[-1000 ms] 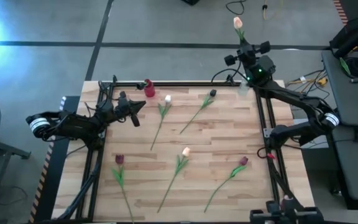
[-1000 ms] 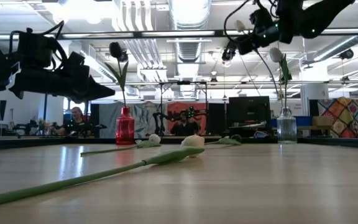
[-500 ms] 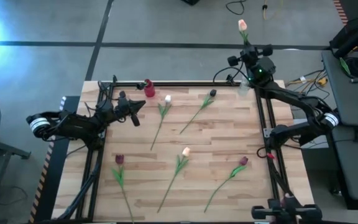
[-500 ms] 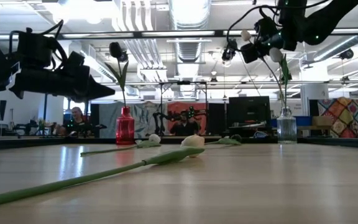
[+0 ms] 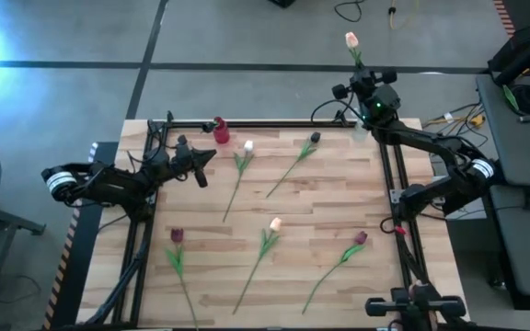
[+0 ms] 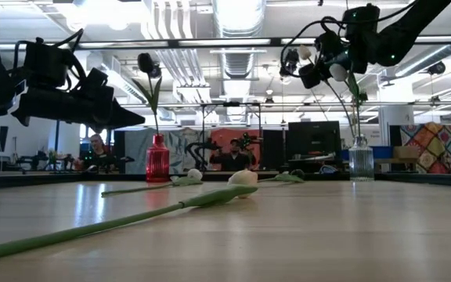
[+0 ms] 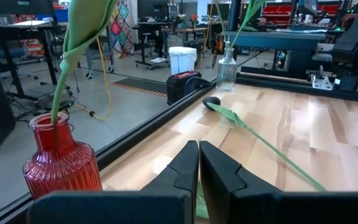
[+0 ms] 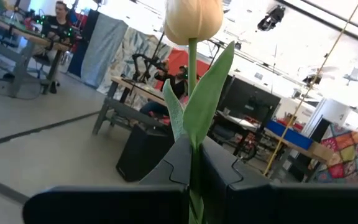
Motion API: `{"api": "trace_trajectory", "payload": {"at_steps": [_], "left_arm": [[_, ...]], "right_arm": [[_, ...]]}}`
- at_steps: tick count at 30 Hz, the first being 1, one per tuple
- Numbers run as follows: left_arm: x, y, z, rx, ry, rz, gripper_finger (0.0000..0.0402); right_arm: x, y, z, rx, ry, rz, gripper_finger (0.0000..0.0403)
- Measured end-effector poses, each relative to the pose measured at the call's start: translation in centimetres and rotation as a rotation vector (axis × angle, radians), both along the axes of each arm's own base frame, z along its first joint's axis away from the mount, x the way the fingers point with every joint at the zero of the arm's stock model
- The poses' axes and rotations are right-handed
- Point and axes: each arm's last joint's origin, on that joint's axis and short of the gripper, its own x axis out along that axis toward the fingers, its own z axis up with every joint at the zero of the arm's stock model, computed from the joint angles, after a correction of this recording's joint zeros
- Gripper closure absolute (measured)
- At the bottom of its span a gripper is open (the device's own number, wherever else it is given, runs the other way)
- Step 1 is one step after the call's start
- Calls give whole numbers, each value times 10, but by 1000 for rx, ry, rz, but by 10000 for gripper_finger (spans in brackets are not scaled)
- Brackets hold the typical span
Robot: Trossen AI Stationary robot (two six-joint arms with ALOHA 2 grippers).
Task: Sort flowers into vase by color
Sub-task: Put the right orange tulip into the transparent vase
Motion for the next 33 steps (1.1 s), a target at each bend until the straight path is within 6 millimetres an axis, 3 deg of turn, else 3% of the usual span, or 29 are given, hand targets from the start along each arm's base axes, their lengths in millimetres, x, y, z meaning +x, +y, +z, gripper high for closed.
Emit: {"api": "trace_trajectory", "payload": {"at_steps": [14,33], "left_arm": [[0,0,0,1,0,2,402],[0,0,0,1,-1,1,402]], "right_arm": [[-7,9,17,-53,-13,-15,394],[-13,13,-9,16,-60,-27,394]]}}
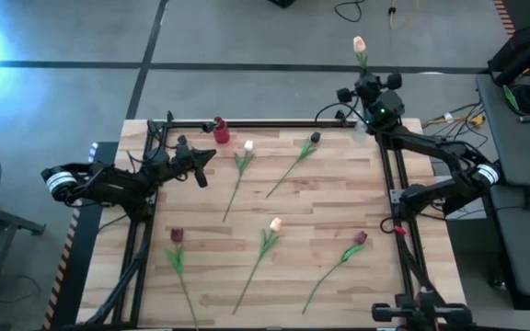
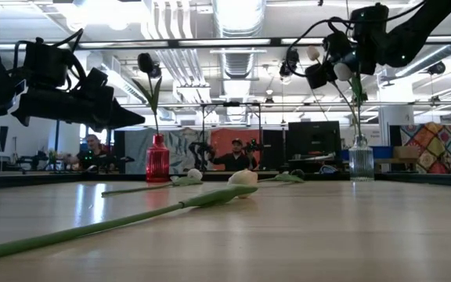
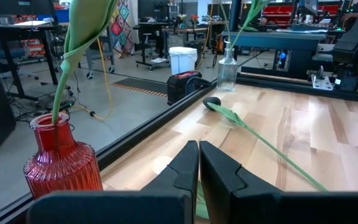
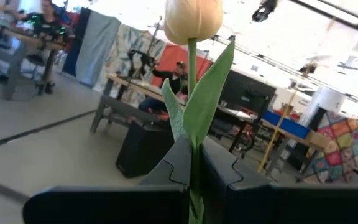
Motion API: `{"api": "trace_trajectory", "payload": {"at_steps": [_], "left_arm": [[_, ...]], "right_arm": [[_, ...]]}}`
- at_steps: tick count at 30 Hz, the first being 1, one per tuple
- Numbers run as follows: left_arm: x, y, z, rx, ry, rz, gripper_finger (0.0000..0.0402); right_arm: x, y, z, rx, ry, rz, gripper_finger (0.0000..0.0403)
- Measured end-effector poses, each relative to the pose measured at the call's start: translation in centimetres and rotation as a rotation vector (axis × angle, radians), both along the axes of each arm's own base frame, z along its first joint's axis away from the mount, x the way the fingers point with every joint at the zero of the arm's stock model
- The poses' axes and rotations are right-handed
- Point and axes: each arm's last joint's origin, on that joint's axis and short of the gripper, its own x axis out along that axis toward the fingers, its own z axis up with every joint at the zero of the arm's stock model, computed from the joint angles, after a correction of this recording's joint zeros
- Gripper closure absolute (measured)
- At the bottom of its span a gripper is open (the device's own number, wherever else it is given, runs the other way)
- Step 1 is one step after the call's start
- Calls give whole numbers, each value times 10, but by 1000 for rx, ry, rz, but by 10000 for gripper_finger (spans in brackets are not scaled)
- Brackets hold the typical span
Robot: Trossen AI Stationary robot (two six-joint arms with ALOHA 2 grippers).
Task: Sort flowers into vase by color
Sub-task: Put the right orange tulip into the transparent vase
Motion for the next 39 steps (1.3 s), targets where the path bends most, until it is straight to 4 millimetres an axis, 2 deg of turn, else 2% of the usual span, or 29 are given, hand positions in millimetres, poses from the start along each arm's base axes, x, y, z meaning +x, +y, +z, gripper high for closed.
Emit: {"api": "trace_trajectory", "payload": {"at_steps": [4,12,29,33,39], "left_arm": [[0,0,0,0,0,0,402],[0,0,0,-4,-2,0,402],[0,0,-1,-19,4,1,402],[0,0,-1,-19,4,0,402],[0,0,-1,-20,6,0,402]], "right_arm": [[-2,2,-6,11,3,-16,392],[-5,2,-8,56,-29,-199,370],[6,7,-22,208,-25,-200,367],[8,4,-20,290,-3,-223,367],[12,0,-8,358,7,-231,366]]}}
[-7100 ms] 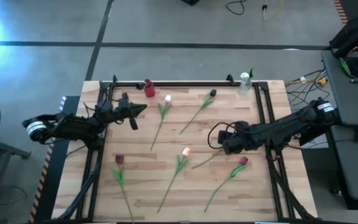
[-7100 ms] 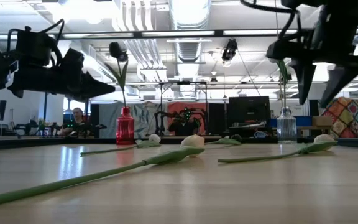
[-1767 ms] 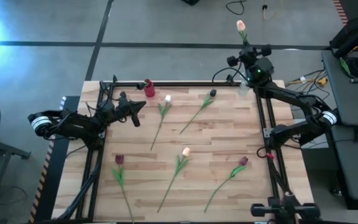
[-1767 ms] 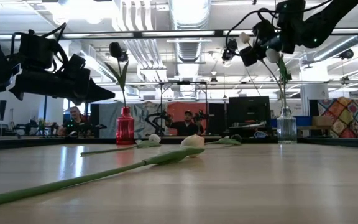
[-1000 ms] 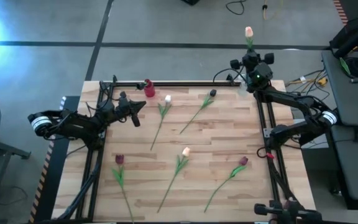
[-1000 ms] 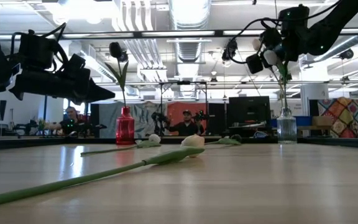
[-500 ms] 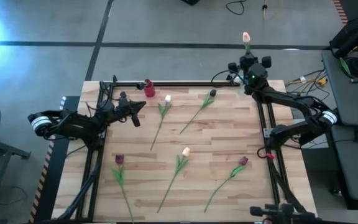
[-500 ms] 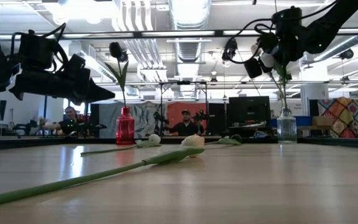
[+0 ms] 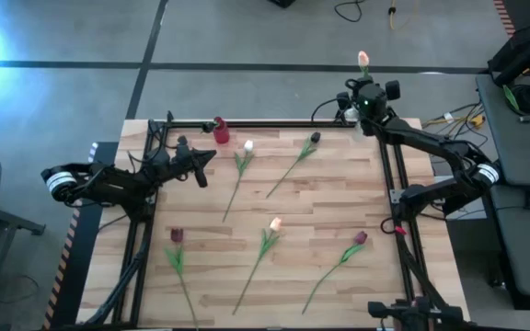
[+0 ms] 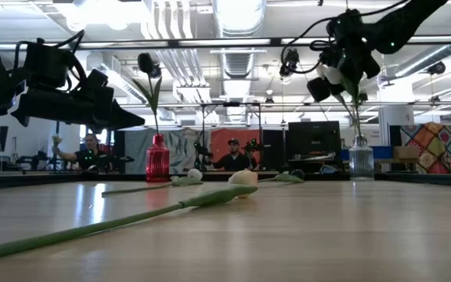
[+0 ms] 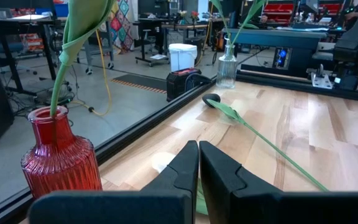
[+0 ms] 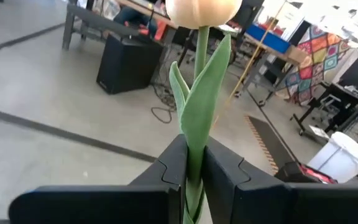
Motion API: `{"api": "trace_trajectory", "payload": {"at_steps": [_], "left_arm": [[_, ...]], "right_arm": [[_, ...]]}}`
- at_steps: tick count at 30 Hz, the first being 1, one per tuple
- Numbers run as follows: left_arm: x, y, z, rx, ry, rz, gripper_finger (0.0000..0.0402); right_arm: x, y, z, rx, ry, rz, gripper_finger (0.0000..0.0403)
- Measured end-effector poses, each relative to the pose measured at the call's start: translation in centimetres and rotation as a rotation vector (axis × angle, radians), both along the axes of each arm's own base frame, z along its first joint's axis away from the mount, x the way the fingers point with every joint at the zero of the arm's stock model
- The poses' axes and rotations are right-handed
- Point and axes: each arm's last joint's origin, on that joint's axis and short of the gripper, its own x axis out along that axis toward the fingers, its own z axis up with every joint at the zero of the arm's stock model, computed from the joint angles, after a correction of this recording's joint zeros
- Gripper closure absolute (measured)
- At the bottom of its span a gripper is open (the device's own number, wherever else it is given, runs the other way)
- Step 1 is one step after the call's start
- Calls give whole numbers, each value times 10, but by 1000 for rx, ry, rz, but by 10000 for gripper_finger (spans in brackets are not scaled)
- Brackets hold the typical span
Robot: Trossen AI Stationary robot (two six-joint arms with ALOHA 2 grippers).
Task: Sort flowers into vase by color
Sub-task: Put the right orange tulip into the transparent vase, then put the left red flower into the red vase
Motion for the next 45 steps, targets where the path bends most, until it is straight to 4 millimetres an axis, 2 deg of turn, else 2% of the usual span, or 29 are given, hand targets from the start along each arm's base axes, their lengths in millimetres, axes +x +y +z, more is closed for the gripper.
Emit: {"api": "trace_trajectory", "payload": {"at_steps": [4,13,18,27,33,36,41,45], "left_arm": [[0,0,-1,-5,6,0,402],[0,0,-2,-10,12,-2,402],[0,0,-2,-14,17,-3,402],[0,0,-3,-5,29,-6,402],[0,-1,-3,-6,28,-22,402],[1,-2,-4,-28,34,-73,402],[5,-2,-3,-70,36,-137,402],[10,-2,1,-53,28,-155,402]], "right_arm": [[1,-1,11,82,25,-7,348],[-2,3,42,264,9,-40,259],[-3,6,60,308,6,-24,242],[-5,10,101,311,-39,49,267],[-2,14,123,308,12,204,290],[6,21,130,291,68,278,316],[27,41,134,273,156,464,383],[46,60,132,271,163,651,392]]}}
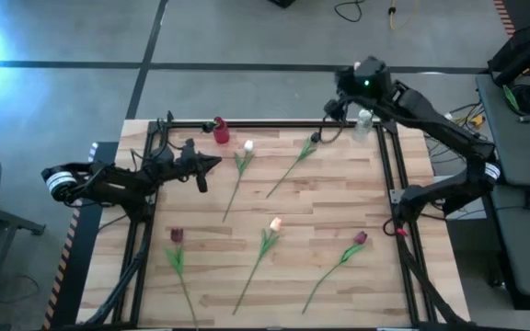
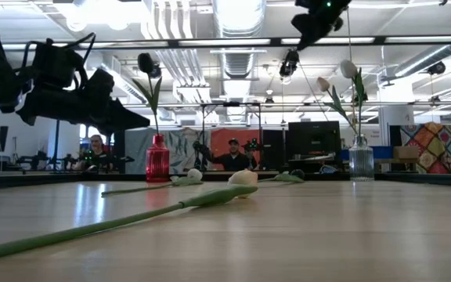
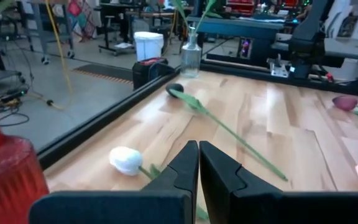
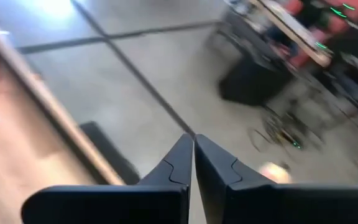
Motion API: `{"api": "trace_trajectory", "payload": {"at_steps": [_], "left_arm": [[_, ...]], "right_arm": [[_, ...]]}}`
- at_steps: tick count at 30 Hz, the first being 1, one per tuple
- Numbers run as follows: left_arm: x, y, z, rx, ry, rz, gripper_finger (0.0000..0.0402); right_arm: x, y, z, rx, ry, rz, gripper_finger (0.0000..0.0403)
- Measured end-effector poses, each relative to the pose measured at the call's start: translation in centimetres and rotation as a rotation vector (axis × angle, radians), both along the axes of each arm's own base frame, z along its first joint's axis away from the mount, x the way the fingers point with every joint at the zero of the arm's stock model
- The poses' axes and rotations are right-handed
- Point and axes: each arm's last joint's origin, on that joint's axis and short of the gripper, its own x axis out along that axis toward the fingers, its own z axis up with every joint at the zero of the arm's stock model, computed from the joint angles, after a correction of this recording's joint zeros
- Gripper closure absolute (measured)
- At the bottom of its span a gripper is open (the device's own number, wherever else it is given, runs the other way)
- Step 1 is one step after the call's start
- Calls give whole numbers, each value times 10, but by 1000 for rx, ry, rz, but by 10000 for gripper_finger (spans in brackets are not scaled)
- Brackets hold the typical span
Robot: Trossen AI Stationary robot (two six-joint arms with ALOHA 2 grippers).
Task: Sort flowers into vase by color
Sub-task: Put the left red flower into the red vase
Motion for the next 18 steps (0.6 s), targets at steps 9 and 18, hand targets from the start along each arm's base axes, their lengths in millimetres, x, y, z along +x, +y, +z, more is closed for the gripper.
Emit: {"api": "trace_trajectory", "payload": {"at_steps": [9,18], "left_arm": [[15,1,5,3,54,-49,402],[31,-1,9,-47,136,-101,402]], "right_arm": [[41,27,-37,11,-139,282,394],[57,54,-57,-9,-193,480,394]]}}
